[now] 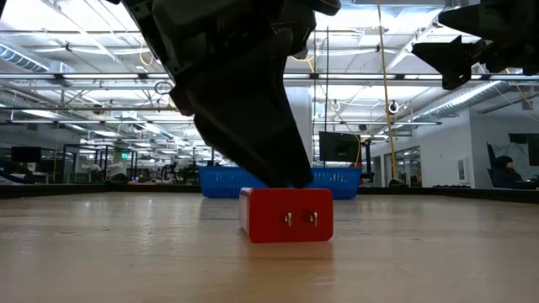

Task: Pick & Place Office items
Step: Put the red charger adapter into the right blue bin

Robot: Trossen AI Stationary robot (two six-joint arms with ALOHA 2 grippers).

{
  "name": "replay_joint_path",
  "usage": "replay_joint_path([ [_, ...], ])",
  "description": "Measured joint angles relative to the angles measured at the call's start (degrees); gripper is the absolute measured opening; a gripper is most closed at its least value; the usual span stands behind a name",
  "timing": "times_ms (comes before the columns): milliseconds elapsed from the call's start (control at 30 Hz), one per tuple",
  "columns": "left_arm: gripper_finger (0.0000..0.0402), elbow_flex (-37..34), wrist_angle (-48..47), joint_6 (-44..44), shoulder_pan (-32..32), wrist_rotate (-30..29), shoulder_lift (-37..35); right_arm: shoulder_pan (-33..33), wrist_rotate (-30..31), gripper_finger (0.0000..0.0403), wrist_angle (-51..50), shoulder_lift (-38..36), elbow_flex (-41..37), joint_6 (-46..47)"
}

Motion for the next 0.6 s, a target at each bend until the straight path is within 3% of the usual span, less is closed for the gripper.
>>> replay_joint_path([
  [600,0.0280,-0.2,-3.3,4.2,-0.7,1.6,-3.9,0.0,0.0,0.0281,-0.8,0.0,0.0,0.0],
])
